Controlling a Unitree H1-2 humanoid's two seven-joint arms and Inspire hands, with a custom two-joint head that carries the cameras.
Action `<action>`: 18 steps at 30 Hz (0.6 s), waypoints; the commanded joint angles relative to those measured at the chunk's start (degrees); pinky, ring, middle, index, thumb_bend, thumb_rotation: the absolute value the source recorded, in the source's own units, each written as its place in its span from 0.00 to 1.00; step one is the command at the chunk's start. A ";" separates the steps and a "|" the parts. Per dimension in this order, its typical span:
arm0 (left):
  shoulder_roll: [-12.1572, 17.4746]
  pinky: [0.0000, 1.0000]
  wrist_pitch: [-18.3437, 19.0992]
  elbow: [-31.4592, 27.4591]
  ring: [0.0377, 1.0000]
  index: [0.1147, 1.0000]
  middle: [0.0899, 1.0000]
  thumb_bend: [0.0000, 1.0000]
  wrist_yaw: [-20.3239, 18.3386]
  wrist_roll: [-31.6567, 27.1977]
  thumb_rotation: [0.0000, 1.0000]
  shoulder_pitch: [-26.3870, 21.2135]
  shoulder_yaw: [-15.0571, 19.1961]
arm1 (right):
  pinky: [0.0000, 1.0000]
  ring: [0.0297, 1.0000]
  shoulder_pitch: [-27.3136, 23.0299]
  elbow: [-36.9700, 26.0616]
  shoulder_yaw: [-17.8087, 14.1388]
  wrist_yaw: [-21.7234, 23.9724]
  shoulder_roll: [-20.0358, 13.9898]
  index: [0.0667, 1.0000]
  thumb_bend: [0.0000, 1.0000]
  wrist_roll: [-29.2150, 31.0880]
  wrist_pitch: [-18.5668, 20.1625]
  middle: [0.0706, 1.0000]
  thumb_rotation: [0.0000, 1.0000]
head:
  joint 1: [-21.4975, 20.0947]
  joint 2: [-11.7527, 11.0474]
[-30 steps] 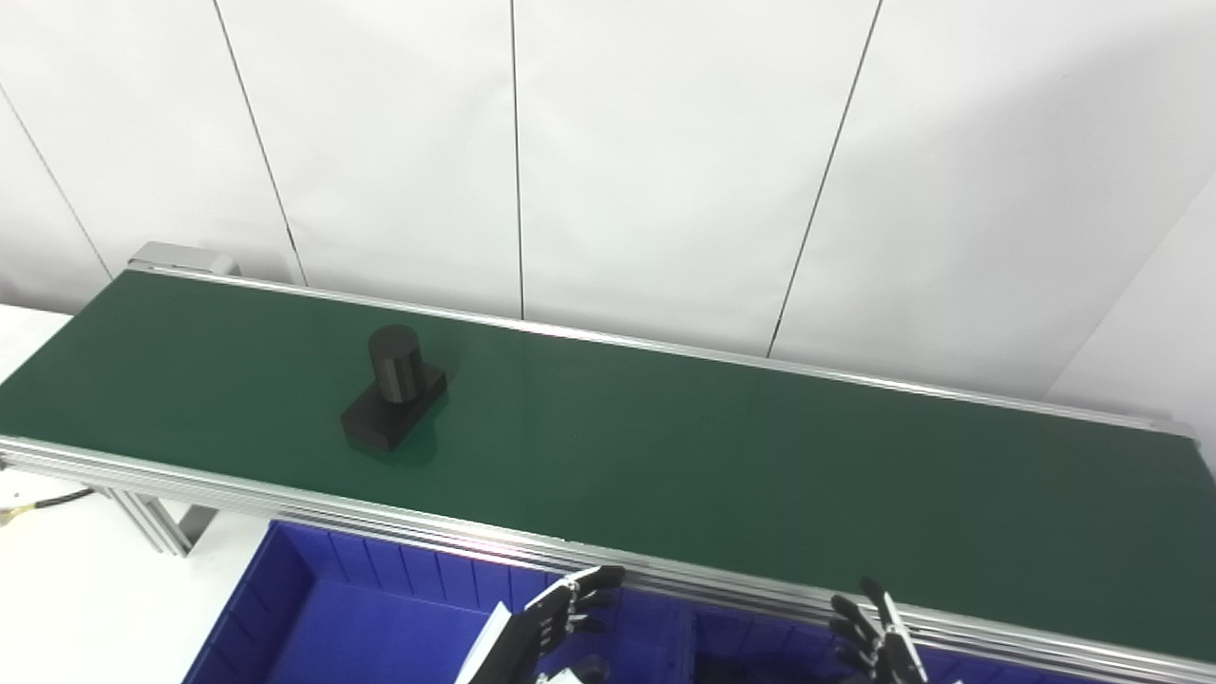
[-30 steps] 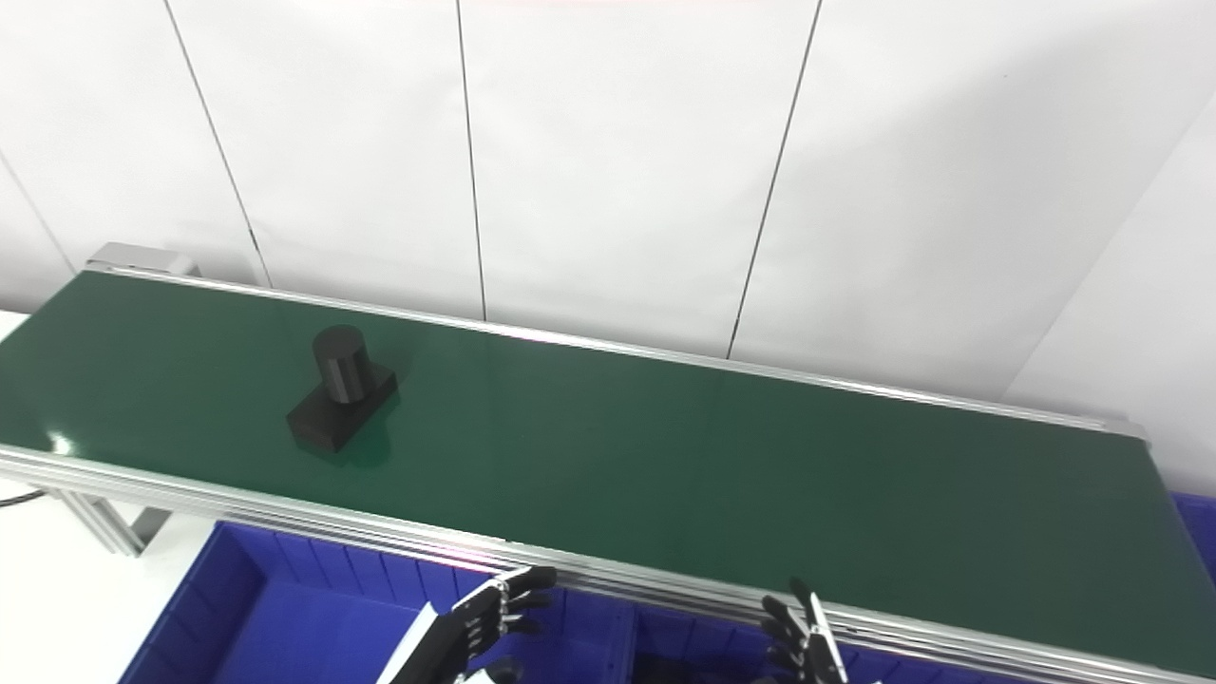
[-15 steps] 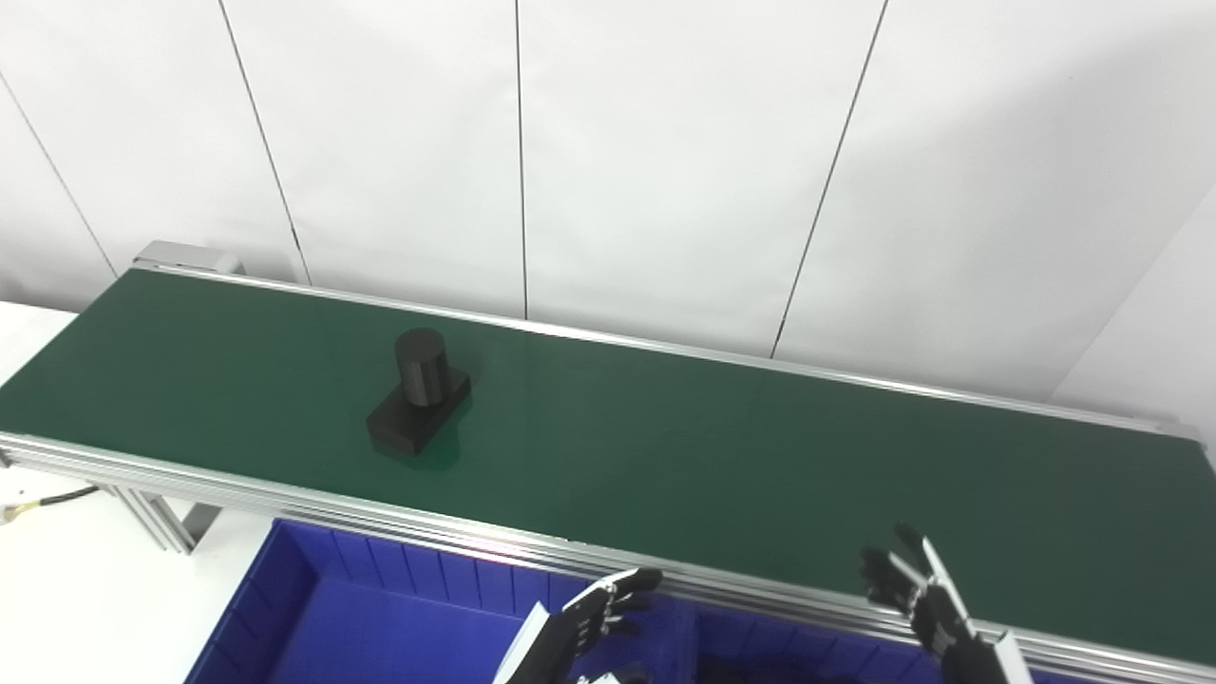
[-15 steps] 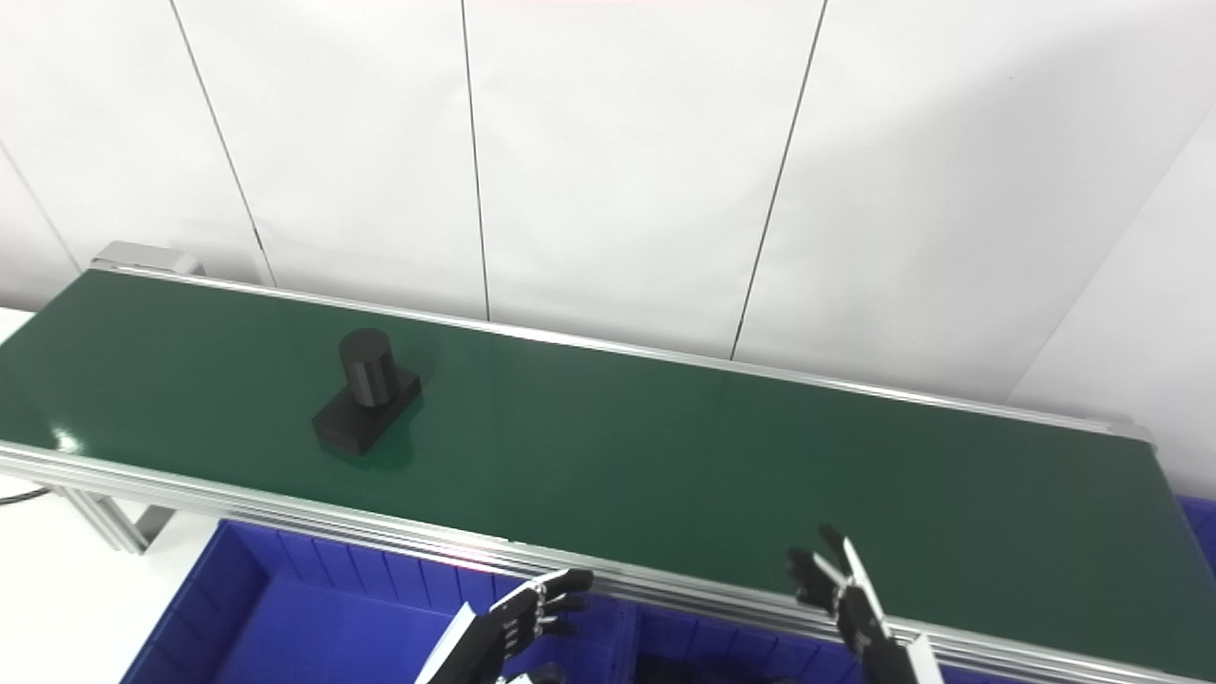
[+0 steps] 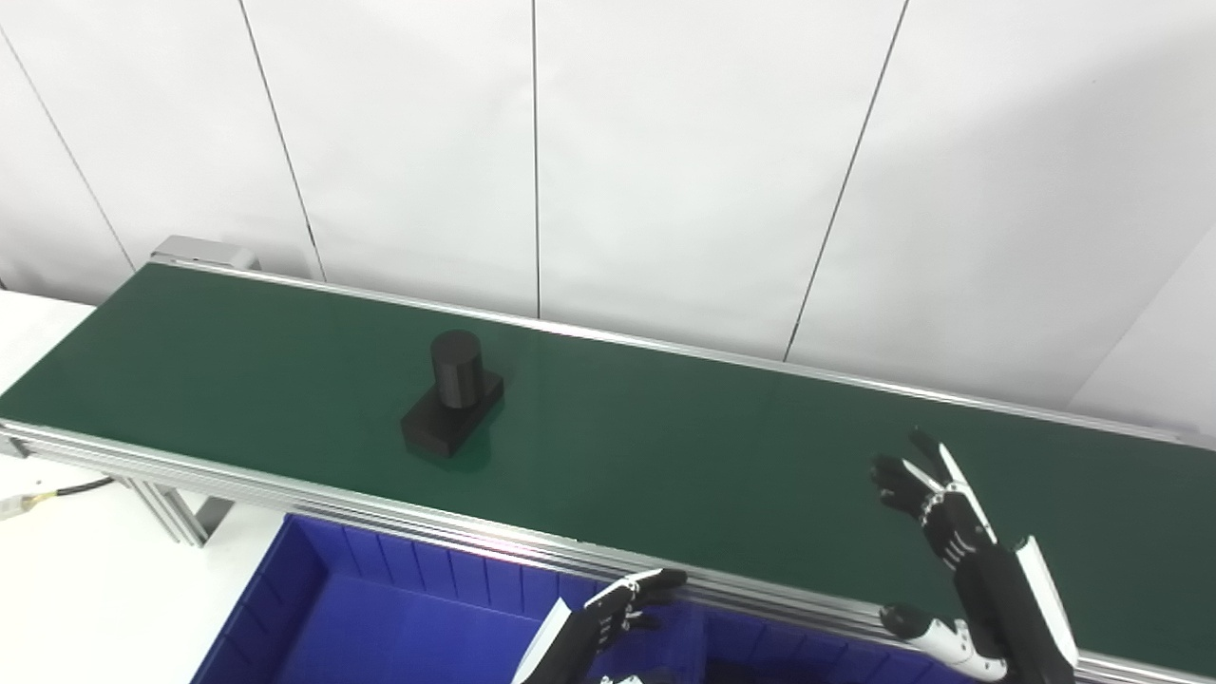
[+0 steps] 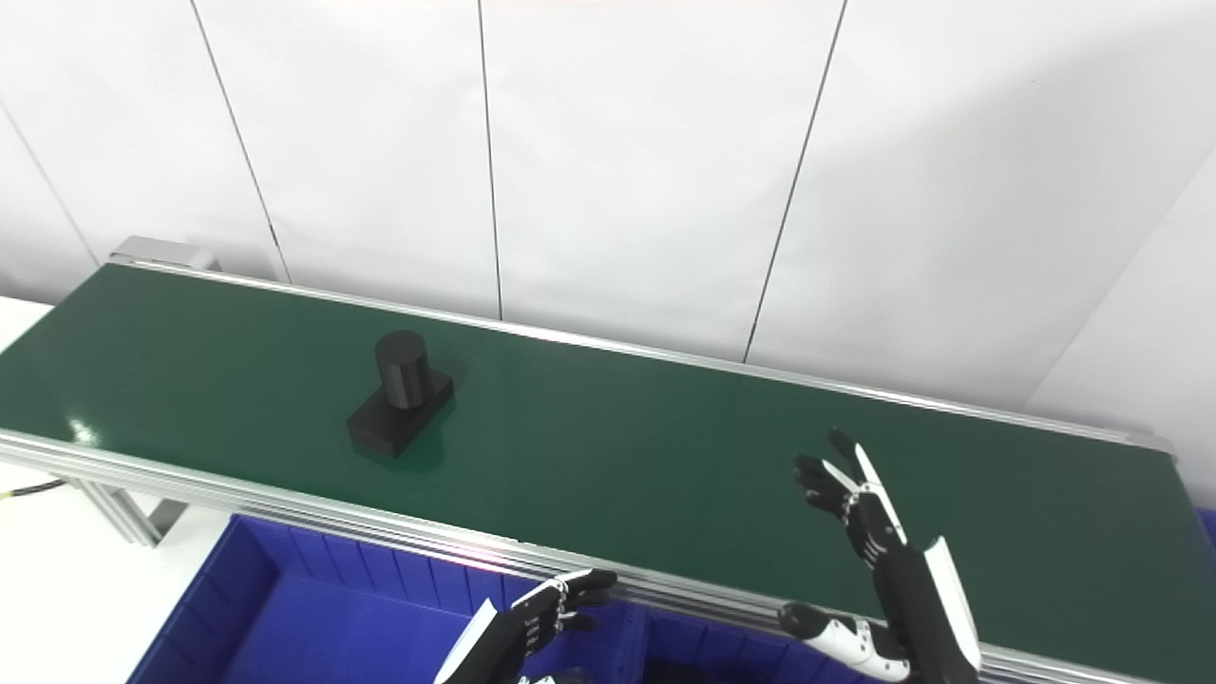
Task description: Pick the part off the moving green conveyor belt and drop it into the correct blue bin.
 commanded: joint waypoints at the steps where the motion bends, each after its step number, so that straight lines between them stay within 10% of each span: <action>1: -0.15 0.78 -1.10 -2.17 0.85 0.80 0.86 0.80 -0.11 -0.39 0.71 -0.64 -0.33 | 0.82 0.84 -2.45 -3.10 0.27 0.09 0.71 0.99 0.85 -0.42 1.21 0.87 0.69 | -0.26 0.41; 18: 0.93 0.77 1.93 -6.54 0.82 0.80 0.83 0.76 0.94 -0.78 0.77 2.41 1.59 | 0.83 0.88 -14.27 -1.53 4.45 0.77 5.71 0.98 0.82 -7.07 13.42 0.89 0.62 | -3.66 3.21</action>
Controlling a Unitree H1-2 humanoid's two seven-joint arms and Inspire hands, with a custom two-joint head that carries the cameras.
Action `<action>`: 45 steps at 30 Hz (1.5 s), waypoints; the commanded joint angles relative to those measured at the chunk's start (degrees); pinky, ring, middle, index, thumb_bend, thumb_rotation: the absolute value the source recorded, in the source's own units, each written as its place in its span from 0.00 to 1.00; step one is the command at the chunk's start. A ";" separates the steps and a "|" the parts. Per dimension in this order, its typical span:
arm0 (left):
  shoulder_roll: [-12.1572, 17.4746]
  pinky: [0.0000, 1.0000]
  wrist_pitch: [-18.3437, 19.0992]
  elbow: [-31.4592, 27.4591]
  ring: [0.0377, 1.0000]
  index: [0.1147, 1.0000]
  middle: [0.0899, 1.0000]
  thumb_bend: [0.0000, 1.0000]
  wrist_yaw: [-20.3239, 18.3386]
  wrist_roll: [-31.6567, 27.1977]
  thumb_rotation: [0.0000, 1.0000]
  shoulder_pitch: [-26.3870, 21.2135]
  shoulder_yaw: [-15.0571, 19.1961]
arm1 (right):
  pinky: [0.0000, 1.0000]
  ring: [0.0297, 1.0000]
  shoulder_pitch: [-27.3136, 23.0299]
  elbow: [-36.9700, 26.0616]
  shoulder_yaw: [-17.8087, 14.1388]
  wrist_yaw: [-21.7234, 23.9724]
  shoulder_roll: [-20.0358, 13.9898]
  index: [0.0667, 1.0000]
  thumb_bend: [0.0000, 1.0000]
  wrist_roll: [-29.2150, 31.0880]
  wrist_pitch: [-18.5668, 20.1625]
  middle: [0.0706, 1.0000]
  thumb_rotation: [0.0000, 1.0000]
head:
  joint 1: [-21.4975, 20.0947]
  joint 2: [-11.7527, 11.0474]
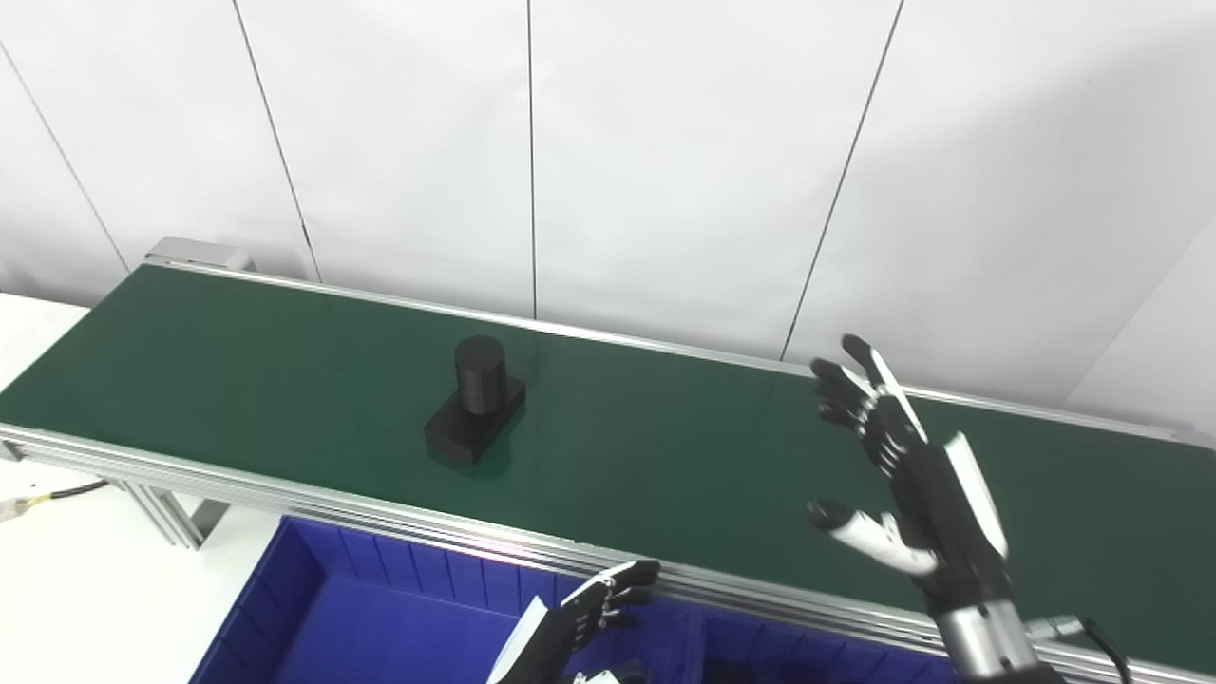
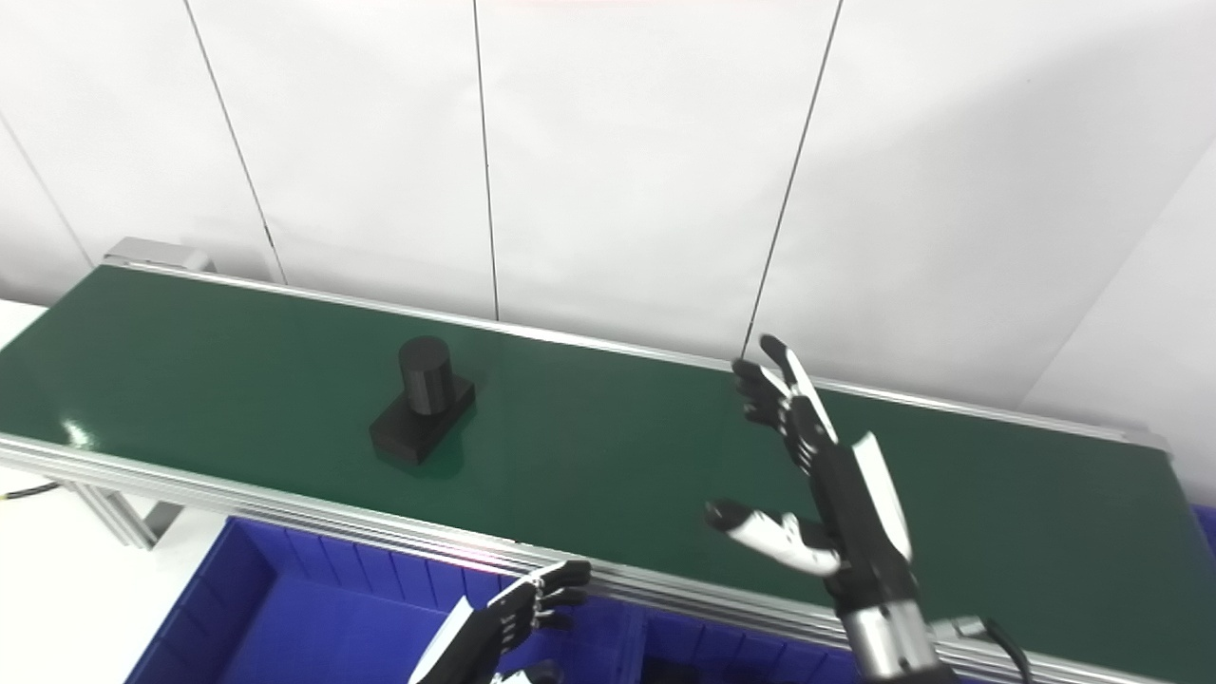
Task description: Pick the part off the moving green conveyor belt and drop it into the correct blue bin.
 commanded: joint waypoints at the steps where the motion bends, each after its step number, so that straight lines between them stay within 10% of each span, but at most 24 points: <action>1: -0.90 0.77 -0.11 -2.51 0.82 0.80 0.83 0.76 1.09 -0.68 0.77 0.20 0.52 | 0.84 0.88 -2.93 0.02 0.60 -0.07 0.32 0.98 0.82 -1.61 1.03 0.89 0.62 | -0.32 0.13; 21: -4.20 0.74 1.19 -8.00 0.78 0.75 0.78 0.77 5.65 3.48 0.86 5.25 -0.02 | 0.78 0.85 -14.80 14.58 6.40 -0.71 4.54 0.98 0.87 -13.98 8.39 0.89 0.60 | -2.29 3.37; 32: -5.35 0.71 1.03 -8.11 0.74 0.73 0.75 0.77 6.59 6.53 0.84 5.75 -1.71 | 0.52 0.70 -21.27 24.22 9.98 -2.46 7.19 0.98 0.91 -19.56 10.74 0.89 0.58 | -3.13 3.84; 45: -6.09 0.71 -0.91 -7.52 0.74 0.70 0.73 0.75 7.45 7.50 0.83 5.95 -3.35 | 0.69 0.84 -27.32 35.89 12.92 -6.73 8.37 0.97 0.94 -24.39 9.53 0.93 0.58 | -4.19 3.57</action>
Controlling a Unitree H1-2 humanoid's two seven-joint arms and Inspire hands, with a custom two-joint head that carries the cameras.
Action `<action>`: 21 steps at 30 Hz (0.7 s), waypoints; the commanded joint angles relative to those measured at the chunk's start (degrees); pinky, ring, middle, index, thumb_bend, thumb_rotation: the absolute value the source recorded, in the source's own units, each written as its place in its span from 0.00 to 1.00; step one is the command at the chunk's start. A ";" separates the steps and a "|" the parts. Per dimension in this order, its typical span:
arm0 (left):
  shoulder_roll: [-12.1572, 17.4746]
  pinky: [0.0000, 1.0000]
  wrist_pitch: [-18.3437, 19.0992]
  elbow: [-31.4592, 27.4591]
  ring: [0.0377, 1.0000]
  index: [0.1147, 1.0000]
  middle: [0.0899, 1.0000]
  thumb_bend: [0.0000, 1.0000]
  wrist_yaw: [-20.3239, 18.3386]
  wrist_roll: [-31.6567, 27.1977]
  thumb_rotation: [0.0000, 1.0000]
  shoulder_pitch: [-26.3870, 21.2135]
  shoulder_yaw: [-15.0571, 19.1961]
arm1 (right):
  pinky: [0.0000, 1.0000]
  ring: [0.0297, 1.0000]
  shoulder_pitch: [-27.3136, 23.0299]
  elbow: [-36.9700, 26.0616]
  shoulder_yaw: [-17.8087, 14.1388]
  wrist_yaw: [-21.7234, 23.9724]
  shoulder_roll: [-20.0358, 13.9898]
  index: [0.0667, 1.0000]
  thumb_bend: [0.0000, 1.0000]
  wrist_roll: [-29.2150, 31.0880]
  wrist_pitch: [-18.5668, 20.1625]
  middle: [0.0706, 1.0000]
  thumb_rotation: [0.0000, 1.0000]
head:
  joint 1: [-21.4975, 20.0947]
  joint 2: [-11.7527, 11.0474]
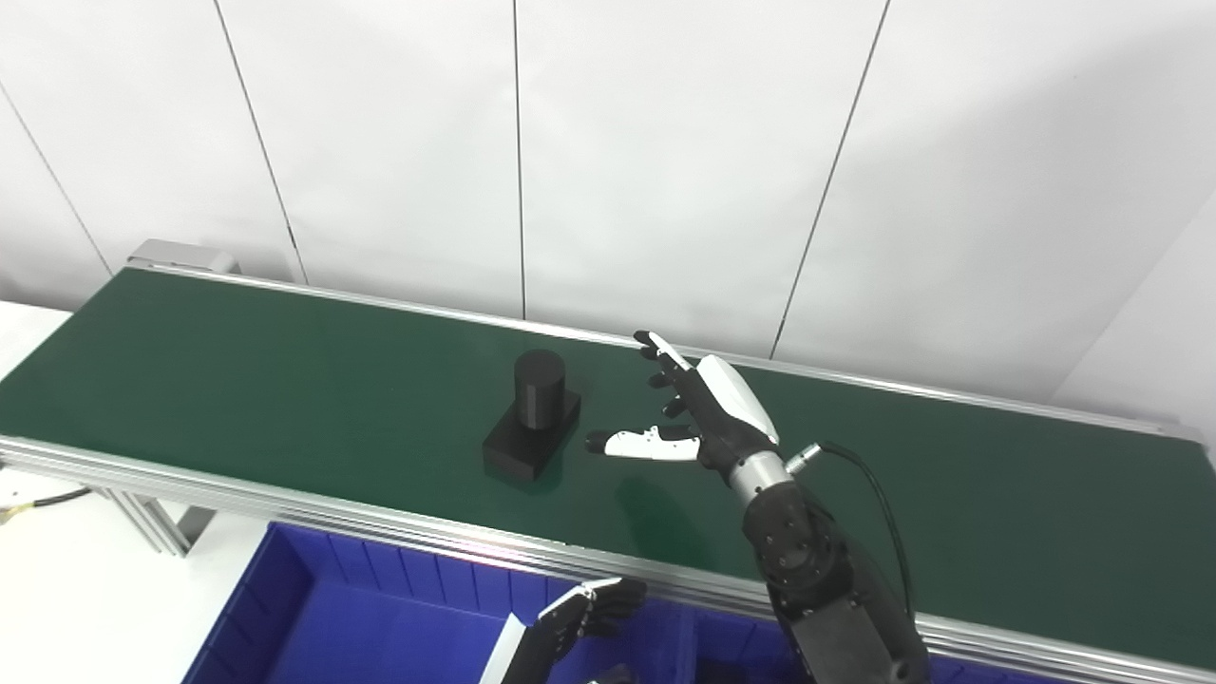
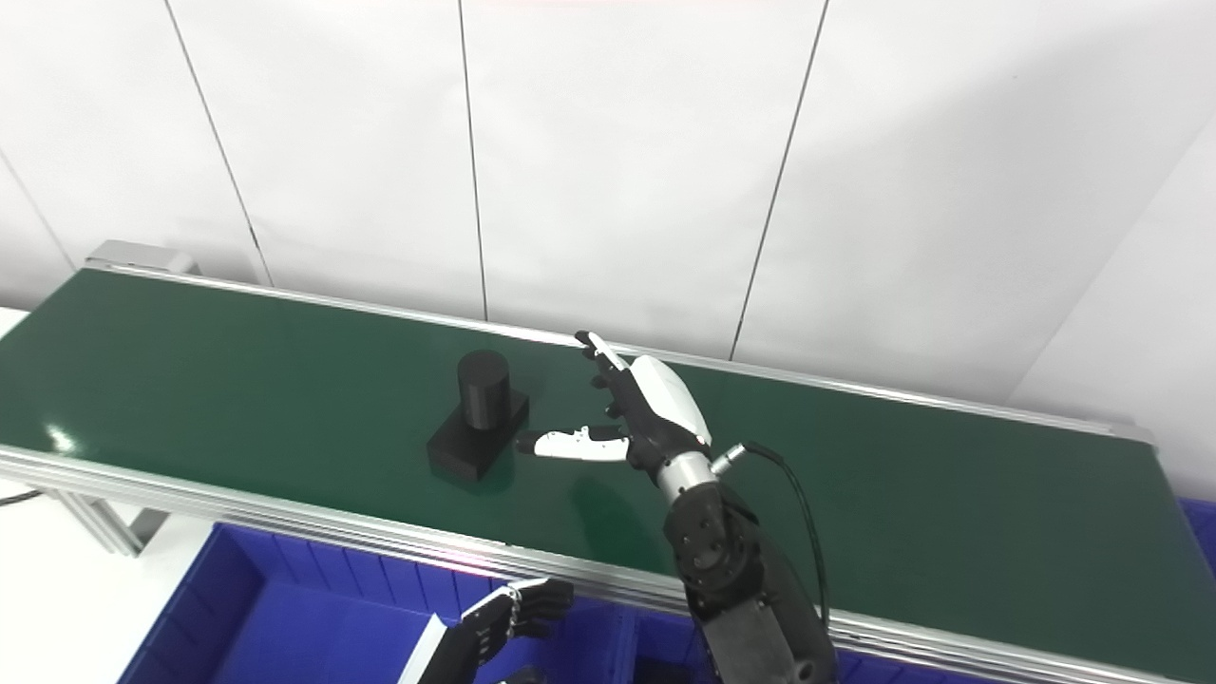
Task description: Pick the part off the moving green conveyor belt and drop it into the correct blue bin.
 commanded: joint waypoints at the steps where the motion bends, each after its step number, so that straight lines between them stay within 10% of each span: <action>1: -2.81 0.71 -2.59 -0.83 0.74 0.70 0.73 0.75 1.17 0.56 0.83 0.41 -2.34 | 0.69 0.84 -3.90 0.24 0.28 -2.06 0.93 0.97 0.94 -0.45 -1.62 0.93 0.58 | 0.25 -0.21; 21: -3.46 0.75 0.44 -2.91 0.77 0.70 0.74 0.78 1.59 3.10 0.85 1.52 -3.59 | 0.93 0.92 -11.28 14.00 6.17 -6.91 1.96 0.99 0.99 -4.84 -2.48 0.95 0.60 | 0.53 -0.03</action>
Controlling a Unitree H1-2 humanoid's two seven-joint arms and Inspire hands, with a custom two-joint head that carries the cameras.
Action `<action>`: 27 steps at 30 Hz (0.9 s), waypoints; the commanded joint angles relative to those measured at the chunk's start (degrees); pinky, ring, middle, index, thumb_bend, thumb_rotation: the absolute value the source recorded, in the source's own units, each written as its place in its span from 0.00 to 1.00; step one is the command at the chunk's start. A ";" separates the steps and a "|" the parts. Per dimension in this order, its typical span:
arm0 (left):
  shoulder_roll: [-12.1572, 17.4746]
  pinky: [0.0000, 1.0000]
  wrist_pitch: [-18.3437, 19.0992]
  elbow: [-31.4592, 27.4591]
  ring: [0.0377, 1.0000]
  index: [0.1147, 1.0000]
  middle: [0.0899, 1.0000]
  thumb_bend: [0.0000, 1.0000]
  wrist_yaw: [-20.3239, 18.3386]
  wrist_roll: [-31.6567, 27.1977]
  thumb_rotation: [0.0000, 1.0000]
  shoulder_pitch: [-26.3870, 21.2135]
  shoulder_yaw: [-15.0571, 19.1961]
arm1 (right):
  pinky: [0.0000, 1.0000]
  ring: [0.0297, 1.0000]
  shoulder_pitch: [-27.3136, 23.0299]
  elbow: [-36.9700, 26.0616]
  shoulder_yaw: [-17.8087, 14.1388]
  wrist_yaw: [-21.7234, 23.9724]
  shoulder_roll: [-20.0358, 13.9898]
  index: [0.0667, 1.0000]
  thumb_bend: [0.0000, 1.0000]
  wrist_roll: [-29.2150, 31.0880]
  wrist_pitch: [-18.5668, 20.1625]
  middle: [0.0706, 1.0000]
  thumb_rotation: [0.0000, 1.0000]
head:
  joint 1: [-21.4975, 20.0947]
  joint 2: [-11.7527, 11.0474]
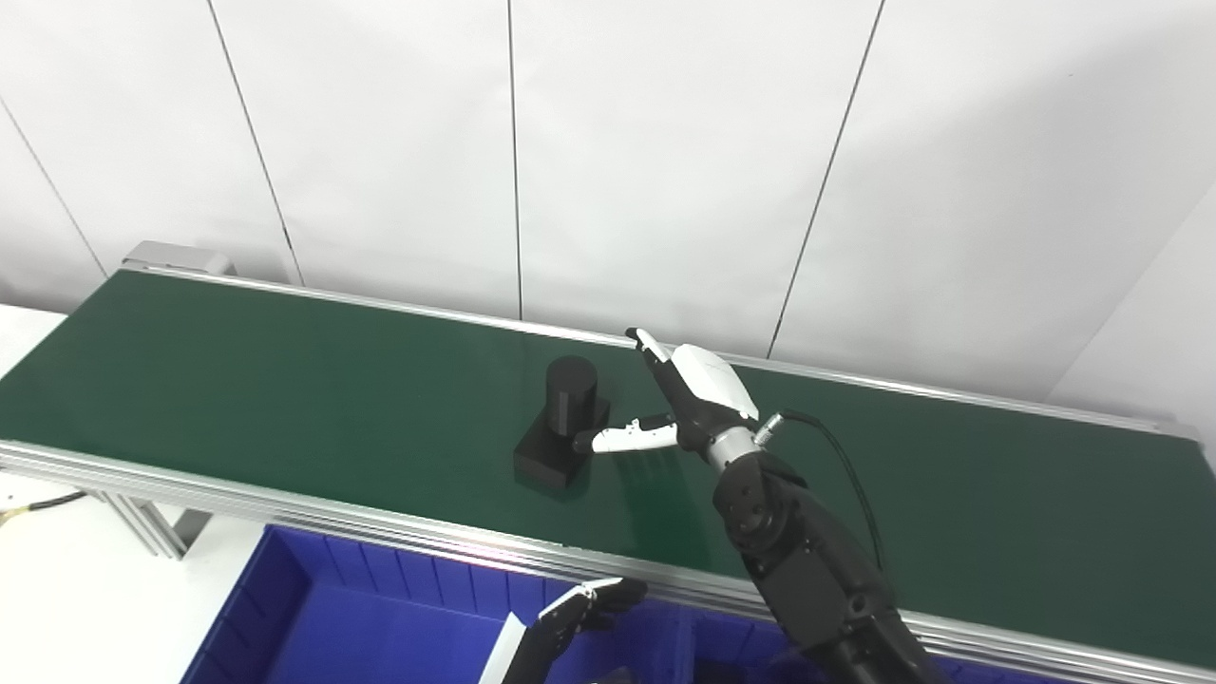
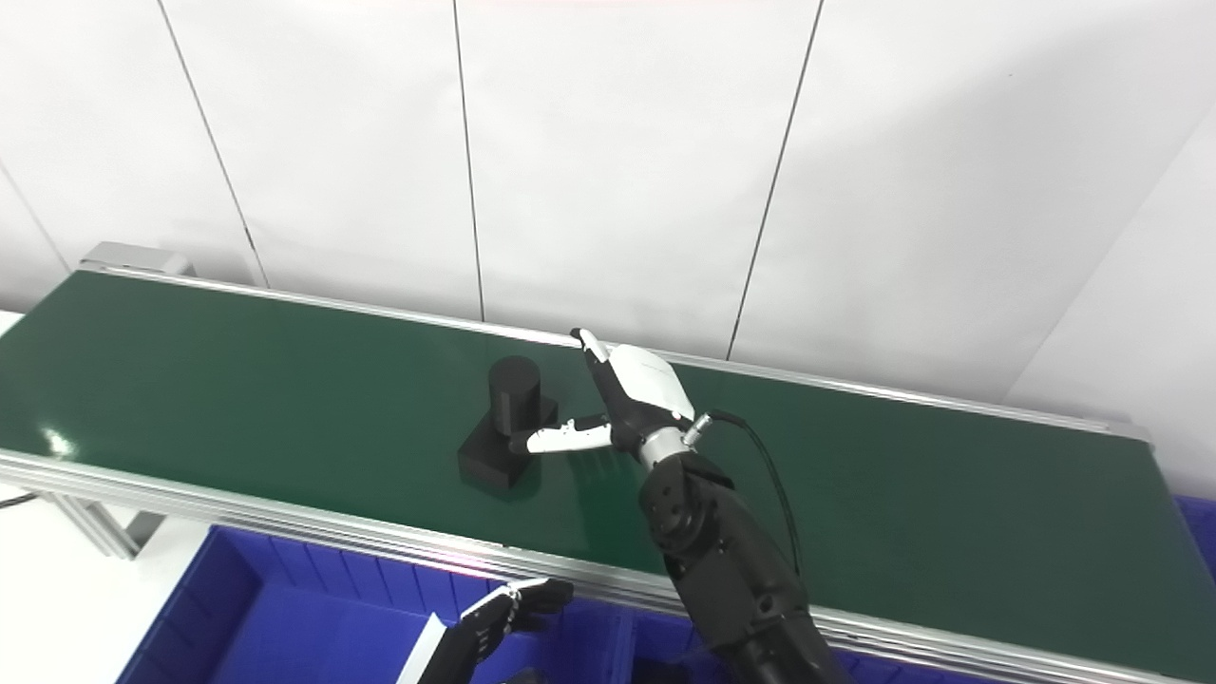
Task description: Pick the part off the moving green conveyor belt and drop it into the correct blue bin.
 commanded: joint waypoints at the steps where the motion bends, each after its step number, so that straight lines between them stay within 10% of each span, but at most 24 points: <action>1: -3.65 0.76 -0.11 -1.76 0.77 0.70 0.74 0.78 0.83 0.76 0.85 1.06 -3.06 | 0.94 0.92 -3.24 -0.29 0.34 -1.50 1.25 0.99 0.99 -0.37 -2.31 0.95 0.60 | 0.09 -0.03; 22: -1.74 0.67 2.71 -4.96 0.70 0.66 0.69 0.76 -0.47 2.93 0.87 2.14 -6.89 | 0.86 0.88 -8.03 16.72 -2.12 -7.36 6.81 0.97 0.96 4.70 -5.76 0.93 0.51 | -0.54 1.04; 27: -1.96 0.65 2.93 -5.25 0.69 0.65 0.69 0.76 -0.01 3.67 0.87 2.30 -7.04 | 0.55 0.71 -8.40 21.97 -5.69 -11.95 8.41 0.90 0.87 9.17 -12.29 0.85 0.29 | -0.85 1.21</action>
